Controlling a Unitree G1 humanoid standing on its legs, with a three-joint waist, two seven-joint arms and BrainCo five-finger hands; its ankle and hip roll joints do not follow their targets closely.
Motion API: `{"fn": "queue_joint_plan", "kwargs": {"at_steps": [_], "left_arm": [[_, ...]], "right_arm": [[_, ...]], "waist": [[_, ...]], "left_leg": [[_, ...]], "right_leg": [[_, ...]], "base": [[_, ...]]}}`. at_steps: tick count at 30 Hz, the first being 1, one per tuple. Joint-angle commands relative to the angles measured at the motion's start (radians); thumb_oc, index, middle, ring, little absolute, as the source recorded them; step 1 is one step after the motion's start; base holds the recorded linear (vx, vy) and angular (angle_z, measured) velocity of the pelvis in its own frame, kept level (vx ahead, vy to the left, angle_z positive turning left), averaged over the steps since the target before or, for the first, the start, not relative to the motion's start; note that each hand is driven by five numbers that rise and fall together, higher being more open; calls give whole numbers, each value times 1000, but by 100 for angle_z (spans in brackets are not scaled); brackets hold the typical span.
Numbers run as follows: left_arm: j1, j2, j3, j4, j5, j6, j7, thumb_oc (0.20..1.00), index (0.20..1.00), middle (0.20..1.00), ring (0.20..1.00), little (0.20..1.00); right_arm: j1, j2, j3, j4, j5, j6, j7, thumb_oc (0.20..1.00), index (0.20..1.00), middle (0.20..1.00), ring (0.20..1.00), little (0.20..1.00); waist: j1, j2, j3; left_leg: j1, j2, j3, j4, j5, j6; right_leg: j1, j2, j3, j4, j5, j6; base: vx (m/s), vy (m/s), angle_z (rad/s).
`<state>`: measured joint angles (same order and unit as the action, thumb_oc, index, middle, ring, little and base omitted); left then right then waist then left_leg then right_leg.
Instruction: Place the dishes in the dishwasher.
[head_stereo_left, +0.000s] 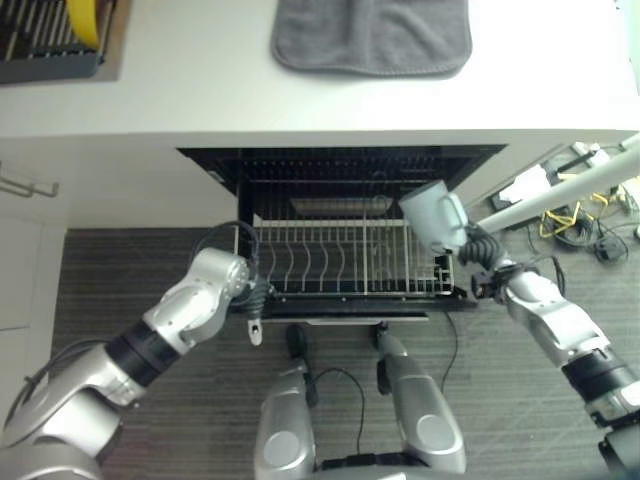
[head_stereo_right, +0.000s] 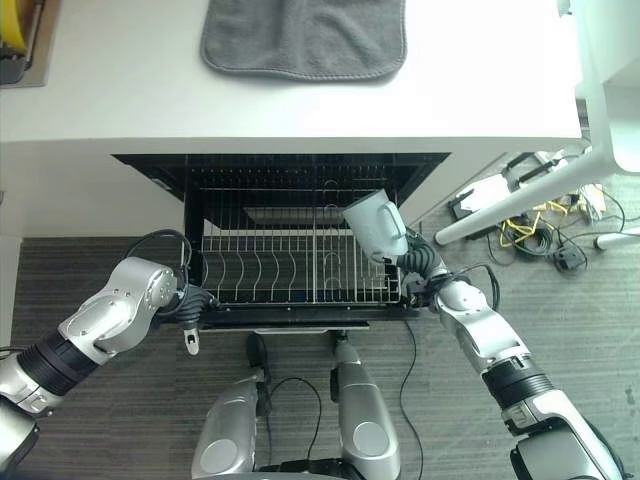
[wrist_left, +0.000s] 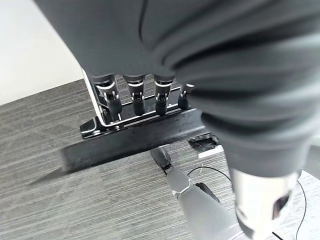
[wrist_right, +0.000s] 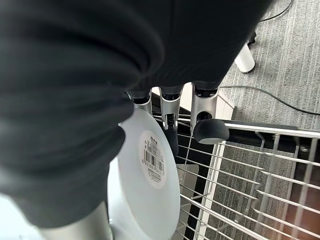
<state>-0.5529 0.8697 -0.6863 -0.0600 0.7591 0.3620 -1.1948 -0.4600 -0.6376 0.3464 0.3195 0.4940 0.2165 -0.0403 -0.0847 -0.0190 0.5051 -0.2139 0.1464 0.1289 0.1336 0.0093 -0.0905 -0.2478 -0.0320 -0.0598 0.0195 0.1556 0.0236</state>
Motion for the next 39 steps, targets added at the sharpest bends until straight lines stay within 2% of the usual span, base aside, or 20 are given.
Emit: {"fn": "queue_joint_plan", "kwargs": {"at_steps": [1,8,15,18,22,26,27,28,29,30,35,39], "left_arm": [[152,131,-90,19,-70,-48,-87,1000,1000,1000,1000,1000],[52,161,-172,66,-155,-134,-60,1000,1000,1000,1000,1000],[-37,187,-264,107,-249,-201,18,1000,1000,1000,1000,1000],[-93,195,-324,139,-288,-234,77,1000,1000,1000,1000,1000],[-137,200,-366,162,-332,-244,128,1000,1000,1000,1000,1000],[-155,200,-384,169,-360,-258,166,1000,1000,1000,1000,1000],[-170,200,-394,172,-372,-261,184,1000,1000,1000,1000,1000],[-172,199,-397,176,-373,-263,189,1000,1000,1000,1000,1000],[-177,201,-398,179,-377,-268,196,1000,1000,1000,1000,1000],[-187,203,-400,177,-382,-268,195,1000,1000,1000,1000,1000],[-207,211,-395,173,-394,-278,188,1000,1000,1000,1000,1000],[-183,236,-365,145,-397,-273,184,1000,1000,1000,1000,1000]], "right_arm": [[-59,-3,-15,22,63,15,-12,200,200,200,200,200],[-274,22,19,369,214,95,-1,200,200,200,200,200],[-420,36,31,659,201,157,25,200,200,200,200,200],[-469,36,46,815,202,182,49,200,200,200,200,200],[-494,43,56,871,215,203,49,200,200,200,200,200],[-492,52,82,897,201,260,95,200,200,200,200,200],[-493,59,91,914,192,270,85,260,260,260,260,260],[-493,60,92,917,190,268,85,404,404,404,404,404],[-497,60,93,918,179,267,84,652,652,652,652,652],[-504,61,95,918,173,263,77,1000,1000,1000,1000,1000],[-535,56,101,911,156,267,54,1000,1000,1000,1000,1000],[-525,16,110,854,119,277,40,1000,1000,1000,1000,1000]], "waist": [[47,-25,-39],[88,-1,-40],[110,41,-31],[115,69,-21],[113,83,-12],[111,95,-5],[109,100,-3],[109,101,-2],[108,102,-2],[108,103,-2],[110,103,-5],[105,97,-6]], "left_leg": [[-122,-31,39,130,14,55],[-149,-39,9,159,12,52],[-182,-51,-4,173,16,55],[-207,-53,-4,182,20,55],[-226,-55,-6,188,20,53],[-243,-59,-8,190,21,52],[-248,-62,-10,185,23,51],[-246,-61,-11,188,17,51],[-249,-62,-10,184,24,51],[-251,-63,-11,183,23,51],[-248,-62,-7,173,26,52],[-239,-63,-7,167,25,51]], "right_leg": [[13,-40,-66,113,-131,17],[-11,-45,-77,143,-130,16],[-63,-55,-74,183,-130,20],[-102,-61,-72,212,-134,20],[-132,-62,-67,233,-140,19],[-159,-63,-60,251,-146,15],[-171,-63,-56,257,-147,14],[-170,-63,-55,261,-153,15],[-176,-63,-54,260,-148,14],[-178,-62,-53,260,-148,14],[-182,-61,-53,261,-145,16],[-172,-57,-53,255,-145,16]], "base": [[61,-109,18],[23,-44,12],[0,16,1],[-1,50,7],[-10,38,6],[-10,45,0],[8,38,6],[-9,39,3],[0,0,0],[0,0,0],[0,0,0],[8,4,0]]}}
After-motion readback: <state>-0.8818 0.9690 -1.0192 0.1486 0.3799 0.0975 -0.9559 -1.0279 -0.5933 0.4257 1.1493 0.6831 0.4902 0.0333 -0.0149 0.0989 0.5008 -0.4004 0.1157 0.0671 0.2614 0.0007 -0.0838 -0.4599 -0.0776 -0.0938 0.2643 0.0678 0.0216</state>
